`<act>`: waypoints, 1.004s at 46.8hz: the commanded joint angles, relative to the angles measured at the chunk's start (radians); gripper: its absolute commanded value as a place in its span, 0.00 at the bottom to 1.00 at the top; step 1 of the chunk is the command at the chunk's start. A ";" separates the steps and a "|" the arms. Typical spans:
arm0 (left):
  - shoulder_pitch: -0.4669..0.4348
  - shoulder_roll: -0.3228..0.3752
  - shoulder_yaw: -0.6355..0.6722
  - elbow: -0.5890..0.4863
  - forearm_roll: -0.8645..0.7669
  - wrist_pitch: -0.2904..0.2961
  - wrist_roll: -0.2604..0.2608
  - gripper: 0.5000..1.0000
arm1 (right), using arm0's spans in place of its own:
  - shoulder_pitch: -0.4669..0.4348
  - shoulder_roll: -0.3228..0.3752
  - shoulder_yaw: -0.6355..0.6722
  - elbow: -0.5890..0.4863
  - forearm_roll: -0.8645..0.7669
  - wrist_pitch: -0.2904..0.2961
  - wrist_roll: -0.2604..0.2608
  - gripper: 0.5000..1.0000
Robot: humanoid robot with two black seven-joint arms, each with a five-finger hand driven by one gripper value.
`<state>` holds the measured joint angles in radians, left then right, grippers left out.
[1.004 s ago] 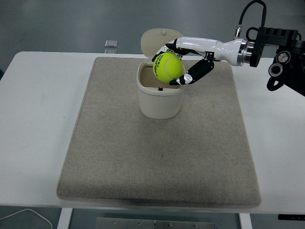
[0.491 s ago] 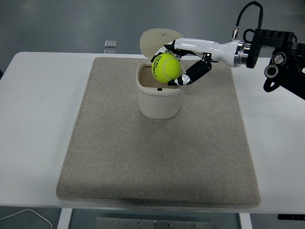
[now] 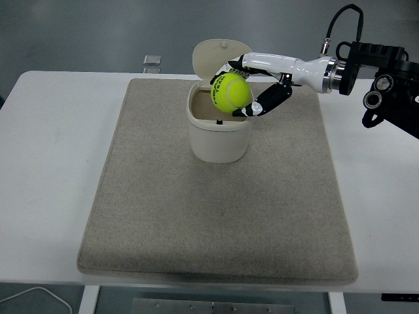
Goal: Pick up the tennis ball and place it in the box.
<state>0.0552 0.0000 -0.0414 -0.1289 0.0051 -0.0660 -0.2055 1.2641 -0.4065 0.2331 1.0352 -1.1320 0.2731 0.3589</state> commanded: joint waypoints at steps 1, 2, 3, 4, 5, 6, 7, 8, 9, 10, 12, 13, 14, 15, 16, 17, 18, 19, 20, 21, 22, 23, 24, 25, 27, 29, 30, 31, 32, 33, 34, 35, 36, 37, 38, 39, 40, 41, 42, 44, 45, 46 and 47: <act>0.000 0.000 0.000 0.000 0.001 -0.001 0.000 0.98 | -0.002 0.000 0.000 0.000 0.001 0.000 0.000 0.50; 0.000 0.000 0.000 0.000 0.000 0.000 0.000 0.98 | -0.002 0.000 0.000 0.000 0.001 0.000 0.000 0.50; 0.000 0.000 0.000 0.000 0.000 -0.001 0.000 0.98 | -0.002 0.000 0.000 0.000 0.001 0.000 0.000 0.50; 0.000 0.000 0.000 0.000 0.000 0.000 0.000 0.98 | -0.003 0.000 -0.001 0.000 0.000 0.000 0.000 0.50; 0.000 0.000 0.000 0.000 0.001 0.000 0.000 0.98 | -0.005 0.000 -0.001 0.000 0.000 0.000 0.000 0.50; 0.000 0.000 0.000 0.000 0.000 0.000 0.000 0.98 | -0.006 0.001 -0.001 0.000 0.001 0.000 0.000 0.51; 0.000 0.000 0.000 0.000 0.000 0.000 0.000 0.98 | -0.008 0.000 -0.001 0.000 0.000 0.000 0.000 0.51; 0.000 0.000 0.000 0.000 0.001 0.000 0.000 0.98 | -0.009 0.000 -0.001 0.000 0.000 0.000 0.000 0.51; 0.000 0.000 0.000 0.000 0.001 0.000 0.000 0.98 | -0.009 0.000 -0.001 0.000 0.000 0.000 0.000 0.51; 0.000 0.000 0.000 0.000 0.001 0.000 0.000 0.98 | -0.011 0.000 -0.001 0.000 0.000 0.000 0.000 0.51; 0.000 0.000 0.000 0.000 0.001 0.000 0.000 0.98 | -0.011 0.000 -0.001 0.000 0.000 0.000 0.000 0.51; 0.000 0.000 0.000 0.000 0.001 0.000 0.000 0.98 | -0.011 0.000 -0.001 0.000 0.000 0.000 0.000 0.52; 0.000 0.000 0.000 0.000 0.001 0.000 0.000 0.98 | -0.012 0.000 -0.001 0.000 0.000 0.000 0.000 0.55; 0.000 0.000 0.000 0.000 0.001 -0.001 0.000 0.98 | -0.011 0.000 -0.001 0.000 0.000 0.000 0.000 0.59; 0.000 0.000 0.000 0.000 0.001 0.000 0.000 0.98 | -0.012 0.001 -0.001 0.000 0.000 -0.002 0.000 0.61; 0.000 0.000 0.000 0.000 0.001 0.000 0.000 0.98 | -0.012 0.000 -0.001 0.000 0.001 -0.002 0.000 0.63; 0.000 0.000 0.000 0.000 0.000 -0.001 0.000 0.98 | -0.012 0.001 -0.001 0.000 0.001 -0.003 0.000 0.65; 0.000 0.000 0.000 0.000 0.000 -0.001 0.000 0.98 | -0.012 0.000 -0.001 0.000 0.001 -0.005 0.000 0.67; 0.000 0.000 0.000 0.000 0.000 0.000 0.000 0.98 | -0.012 0.000 -0.001 0.000 0.000 -0.003 0.000 0.68; 0.000 0.000 0.000 0.000 0.000 -0.001 0.000 0.98 | -0.012 0.000 -0.001 0.000 0.001 -0.005 0.000 0.69; 0.000 0.000 0.000 0.000 0.000 0.000 0.000 0.98 | -0.012 0.000 -0.001 0.000 0.001 -0.005 0.000 0.70; 0.000 0.000 0.000 0.000 0.000 0.000 0.000 0.98 | -0.012 0.000 -0.001 0.000 0.001 -0.005 0.000 0.70; 0.000 0.000 0.000 0.000 0.000 0.000 0.000 0.98 | -0.012 0.000 -0.001 0.000 0.001 -0.005 0.000 0.70; 0.000 0.000 0.000 0.000 0.001 0.000 0.000 0.98 | -0.012 0.000 -0.001 0.000 0.001 -0.005 0.000 0.71; 0.000 0.000 0.000 0.000 0.001 0.000 0.000 0.98 | -0.012 0.000 -0.001 0.000 0.001 -0.005 0.000 0.71; 0.000 0.000 0.000 0.000 0.001 0.000 0.000 0.98 | -0.012 0.000 -0.001 0.000 0.001 -0.005 0.000 0.72; 0.000 0.000 0.000 0.000 0.001 0.000 0.000 0.98 | -0.012 0.001 -0.001 0.000 0.001 -0.005 0.000 0.72; 0.000 0.000 0.000 0.000 0.001 -0.001 0.000 0.98 | -0.012 0.001 -0.001 0.000 0.001 -0.003 0.000 0.72; 0.000 0.000 0.000 0.000 0.000 0.000 0.000 0.98 | -0.012 0.000 -0.001 0.000 0.001 -0.003 0.000 0.72; 0.000 0.000 0.000 0.000 0.000 0.000 0.000 0.98 | -0.012 0.000 -0.001 0.000 0.001 -0.003 0.000 0.72; 0.000 0.000 0.000 0.000 0.000 0.000 0.000 0.98 | -0.012 0.001 -0.001 0.000 0.001 -0.003 0.000 0.72; 0.000 0.000 0.000 0.000 0.001 -0.001 0.000 0.98 | -0.012 0.000 -0.001 0.000 0.001 -0.003 0.000 0.72; 0.000 0.000 0.000 0.000 0.001 0.000 0.000 0.98 | -0.012 0.000 -0.001 0.000 0.001 -0.003 0.000 0.72; 0.000 0.000 0.000 0.000 0.000 0.000 0.000 0.98 | -0.012 0.000 -0.001 0.000 0.001 -0.003 0.000 0.72; 0.000 0.000 0.000 0.000 0.001 -0.001 0.000 0.98 | -0.012 0.000 -0.001 0.000 0.003 -0.003 0.000 0.72; 0.000 0.000 0.000 0.000 0.001 0.000 0.000 0.98 | -0.012 0.000 -0.001 0.000 0.001 -0.003 0.000 0.72; 0.000 0.000 0.000 0.000 0.001 0.000 0.000 0.98 | -0.012 0.001 -0.001 0.000 0.001 -0.003 0.000 0.72; 0.000 0.000 0.000 0.000 0.000 0.000 0.000 0.98 | -0.012 0.001 -0.001 0.000 0.001 -0.003 0.000 0.72; 0.000 0.000 0.000 0.000 0.001 0.000 0.000 0.98 | -0.012 0.001 -0.001 0.000 0.001 -0.003 0.000 0.72; 0.000 0.000 0.000 0.000 0.001 0.000 0.000 0.98 | -0.014 0.000 -0.001 0.000 0.001 -0.003 0.000 0.74; 0.000 0.000 0.000 0.000 0.001 0.000 0.000 0.98 | -0.017 0.000 -0.001 0.000 0.001 -0.003 0.000 0.77; 0.000 0.000 0.000 0.000 0.001 0.000 0.000 0.98 | -0.017 0.000 -0.001 0.000 0.003 -0.003 0.000 0.79; 0.000 0.000 0.000 0.000 0.000 0.000 0.000 0.98 | -0.017 0.001 -0.001 0.000 0.003 -0.002 0.000 0.79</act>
<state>0.0552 0.0000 -0.0414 -0.1289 0.0053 -0.0664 -0.2055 1.2486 -0.4058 0.2316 1.0355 -1.1298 0.2700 0.3589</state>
